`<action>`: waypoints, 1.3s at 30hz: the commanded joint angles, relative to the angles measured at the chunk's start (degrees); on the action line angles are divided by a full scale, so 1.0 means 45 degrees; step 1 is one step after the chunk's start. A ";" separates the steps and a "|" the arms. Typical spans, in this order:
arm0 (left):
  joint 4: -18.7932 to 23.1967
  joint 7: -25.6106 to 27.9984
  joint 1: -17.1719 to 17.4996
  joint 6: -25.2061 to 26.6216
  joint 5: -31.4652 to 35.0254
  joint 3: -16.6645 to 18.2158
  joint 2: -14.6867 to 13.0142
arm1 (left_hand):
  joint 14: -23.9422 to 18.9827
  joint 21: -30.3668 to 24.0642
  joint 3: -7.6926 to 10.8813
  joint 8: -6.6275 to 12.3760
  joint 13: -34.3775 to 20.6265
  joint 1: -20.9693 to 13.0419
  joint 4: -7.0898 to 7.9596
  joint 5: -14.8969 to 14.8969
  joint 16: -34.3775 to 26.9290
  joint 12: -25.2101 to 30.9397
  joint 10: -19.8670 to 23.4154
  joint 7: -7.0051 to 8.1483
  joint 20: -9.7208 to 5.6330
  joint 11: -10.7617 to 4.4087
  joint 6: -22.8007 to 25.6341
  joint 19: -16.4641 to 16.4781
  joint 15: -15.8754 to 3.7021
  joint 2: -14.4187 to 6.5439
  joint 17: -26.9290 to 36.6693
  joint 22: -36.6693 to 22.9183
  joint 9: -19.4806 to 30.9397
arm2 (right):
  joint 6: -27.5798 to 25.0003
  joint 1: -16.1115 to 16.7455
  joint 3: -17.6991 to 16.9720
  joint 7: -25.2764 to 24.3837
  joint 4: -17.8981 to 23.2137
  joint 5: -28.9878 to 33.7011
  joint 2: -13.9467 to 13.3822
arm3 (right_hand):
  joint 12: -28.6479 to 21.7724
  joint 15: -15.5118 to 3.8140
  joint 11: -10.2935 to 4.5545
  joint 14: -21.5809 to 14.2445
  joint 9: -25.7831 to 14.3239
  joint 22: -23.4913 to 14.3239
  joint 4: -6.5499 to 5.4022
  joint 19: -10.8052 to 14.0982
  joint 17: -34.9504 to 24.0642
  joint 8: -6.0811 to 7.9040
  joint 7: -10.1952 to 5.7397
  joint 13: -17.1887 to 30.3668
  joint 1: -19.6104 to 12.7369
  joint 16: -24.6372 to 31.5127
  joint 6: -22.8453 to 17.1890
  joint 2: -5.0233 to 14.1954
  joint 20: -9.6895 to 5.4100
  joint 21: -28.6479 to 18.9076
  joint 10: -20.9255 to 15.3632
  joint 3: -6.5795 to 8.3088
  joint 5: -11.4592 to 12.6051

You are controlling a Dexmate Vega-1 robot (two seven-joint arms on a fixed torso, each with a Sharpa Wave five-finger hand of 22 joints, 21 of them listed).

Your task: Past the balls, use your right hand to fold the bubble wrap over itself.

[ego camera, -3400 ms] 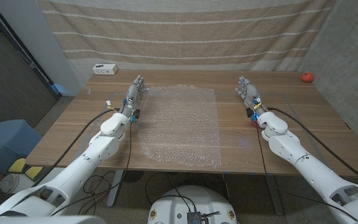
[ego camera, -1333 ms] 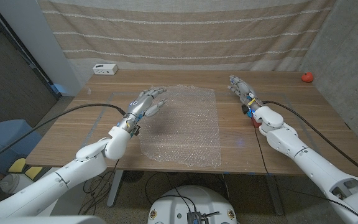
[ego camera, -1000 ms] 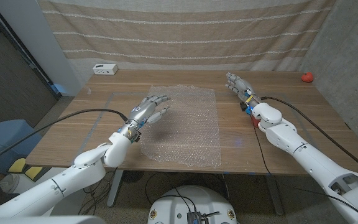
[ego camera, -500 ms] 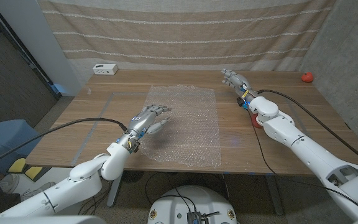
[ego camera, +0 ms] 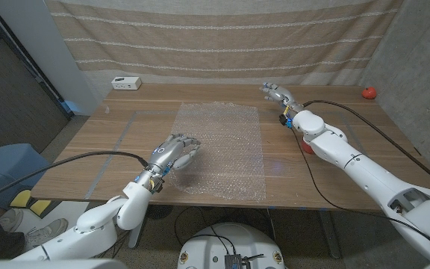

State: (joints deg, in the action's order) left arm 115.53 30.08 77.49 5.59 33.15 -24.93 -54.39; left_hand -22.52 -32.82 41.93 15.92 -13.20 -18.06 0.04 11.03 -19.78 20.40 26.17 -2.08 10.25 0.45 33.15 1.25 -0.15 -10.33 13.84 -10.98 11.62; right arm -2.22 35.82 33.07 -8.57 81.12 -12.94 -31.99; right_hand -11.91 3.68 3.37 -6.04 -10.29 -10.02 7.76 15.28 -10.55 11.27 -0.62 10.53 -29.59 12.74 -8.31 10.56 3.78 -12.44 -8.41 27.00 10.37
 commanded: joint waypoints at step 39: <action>0.0694 0.0315 0.1711 0.2296 0.0676 0.0007 -0.0403 | -0.2095 -0.0877 -0.0270 0.0493 -0.0328 -0.0939 -0.1553 0.0376 -0.1324 0.0814 0.2487 -0.0704 -0.0309 -0.0090 0.3318 0.1680 -0.0476 0.0250 0.0318 -0.0064 -0.0014 | -0.8245 -0.2688 0.4132 -0.0504 0.0889 0.5867 0.0488 | 0.0020 -0.0309 0.0091 -0.0339 -0.0052 -0.0030 0.0244 0.0605 -0.0052 -0.0088 -0.0035 0.0111 -0.0317 -0.0150 -0.0037 -0.1763 0.0284 0.0010 -0.0407 -0.0929 0.0035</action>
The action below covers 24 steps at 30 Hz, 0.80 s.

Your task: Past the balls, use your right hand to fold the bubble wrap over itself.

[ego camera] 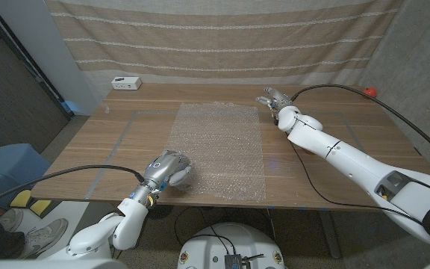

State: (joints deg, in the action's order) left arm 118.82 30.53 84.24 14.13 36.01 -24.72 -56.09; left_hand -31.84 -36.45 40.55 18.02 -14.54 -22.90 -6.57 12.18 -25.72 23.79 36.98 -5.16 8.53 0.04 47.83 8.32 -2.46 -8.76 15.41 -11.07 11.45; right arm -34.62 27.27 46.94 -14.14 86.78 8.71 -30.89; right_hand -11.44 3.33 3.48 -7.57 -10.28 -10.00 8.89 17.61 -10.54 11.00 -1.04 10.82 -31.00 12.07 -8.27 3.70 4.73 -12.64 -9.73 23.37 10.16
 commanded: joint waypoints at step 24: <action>0.0330 -0.1754 -0.0382 0.1321 -0.0817 -0.0252 -0.0399 | 0.1559 0.0094 0.0027 -0.0862 0.0152 0.0842 0.0095 0.0138 0.1372 -0.0834 -0.1250 0.0191 0.0367 -0.0054 -0.1187 -0.0432 0.0273 0.0078 -0.0805 -0.0035 0.0035 | -0.1987 -0.3484 0.4260 0.2474 -0.5174 0.3346 0.2551 | 0.0062 -0.0492 0.0013 0.1508 -0.0122 -0.0053 -0.0176 -0.0877 -0.0198 0.0078 -0.0181 0.0247 -0.0020 -0.0328 -0.0775 -0.0369 -0.0132 0.0348 0.1121 -0.0671 0.0409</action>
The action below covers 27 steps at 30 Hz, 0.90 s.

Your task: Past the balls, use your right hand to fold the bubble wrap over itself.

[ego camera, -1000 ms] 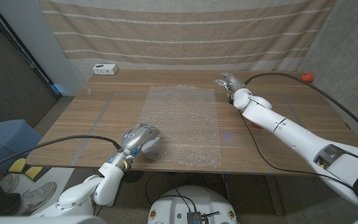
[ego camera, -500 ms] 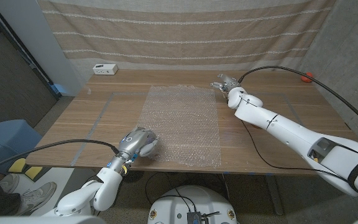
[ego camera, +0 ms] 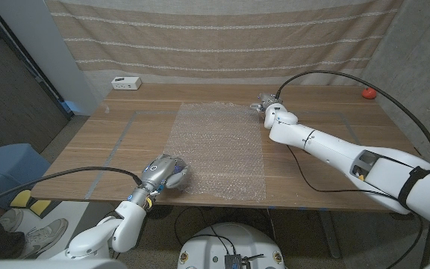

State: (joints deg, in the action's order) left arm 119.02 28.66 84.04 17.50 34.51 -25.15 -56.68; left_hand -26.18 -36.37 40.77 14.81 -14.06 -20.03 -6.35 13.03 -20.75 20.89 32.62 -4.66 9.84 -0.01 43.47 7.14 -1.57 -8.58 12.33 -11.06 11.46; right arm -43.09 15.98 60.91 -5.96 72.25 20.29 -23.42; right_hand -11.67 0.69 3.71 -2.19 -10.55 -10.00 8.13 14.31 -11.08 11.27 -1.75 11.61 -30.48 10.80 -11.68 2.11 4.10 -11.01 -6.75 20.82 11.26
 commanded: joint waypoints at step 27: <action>0.0068 -0.1618 -0.0903 0.0273 -0.1084 -0.0535 -0.0463 | 0.0581 0.0211 -0.0081 -0.0414 0.0164 0.0576 0.0189 -0.0189 0.0701 -0.0526 -0.0656 0.0074 0.0161 0.0005 -0.0546 -0.0484 0.0106 0.0042 -0.0306 -0.0031 0.0031 | 0.1147 -0.2181 0.1999 0.1299 -0.6470 0.0398 0.3103 | -0.0067 0.0488 -0.0122 0.2382 -0.0093 -0.0077 -0.1086 -0.1890 -0.0303 0.0373 -0.0203 0.0031 0.1143 0.0106 -0.1781 0.0906 -0.0334 0.0004 0.1361 -0.0916 0.0154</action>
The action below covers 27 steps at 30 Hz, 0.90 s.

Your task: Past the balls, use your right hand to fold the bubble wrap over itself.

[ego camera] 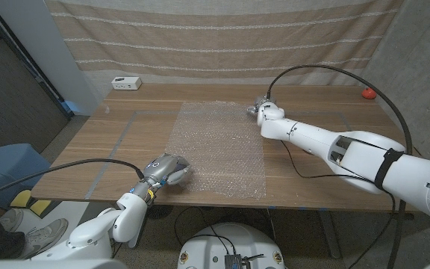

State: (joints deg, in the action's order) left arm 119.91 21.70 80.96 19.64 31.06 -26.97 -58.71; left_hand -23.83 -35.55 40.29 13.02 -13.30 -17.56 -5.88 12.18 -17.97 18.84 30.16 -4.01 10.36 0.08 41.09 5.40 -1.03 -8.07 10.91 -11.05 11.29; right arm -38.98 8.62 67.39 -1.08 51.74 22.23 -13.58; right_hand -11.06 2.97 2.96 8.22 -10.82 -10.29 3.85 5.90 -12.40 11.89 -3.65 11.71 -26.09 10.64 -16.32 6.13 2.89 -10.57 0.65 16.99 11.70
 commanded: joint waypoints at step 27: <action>-0.0227 -0.0424 -0.0709 -0.0121 -0.0480 -0.0420 0.0032 | 0.0205 0.0107 -0.0101 -0.0187 0.0063 0.0354 0.0169 -0.0124 0.0378 -0.0281 -0.0271 -0.0083 0.0060 -0.0003 -0.0277 -0.0235 0.0021 0.0054 -0.0036 -0.0028 0.0067 | 0.4109 0.2147 -0.2049 -0.4918 0.2016 -0.0606 -0.1599 | -0.1252 -0.1987 -0.1236 -0.5372 -0.0491 0.0000 0.1269 0.3711 0.0111 0.3354 0.0710 -0.0034 -0.6350 0.1294 -0.9455 0.0461 -0.0468 -0.0689 -0.6726 0.0792 0.0805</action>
State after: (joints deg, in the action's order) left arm 119.13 20.43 78.52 18.95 29.42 -28.45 -58.57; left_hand -23.21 -35.09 39.82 12.13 -13.03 -16.13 -5.41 11.64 -16.48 17.75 29.13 -4.42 10.56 0.09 40.07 4.59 -1.03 -8.00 10.65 -11.05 11.33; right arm -30.97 11.61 67.25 -15.51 51.74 23.78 -15.29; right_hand -16.34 -2.25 -2.60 -15.07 -12.83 -10.13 9.91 22.15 -11.61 27.20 -0.21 11.46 -53.43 15.97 -58.47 7.87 0.64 -13.36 -28.70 20.39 15.46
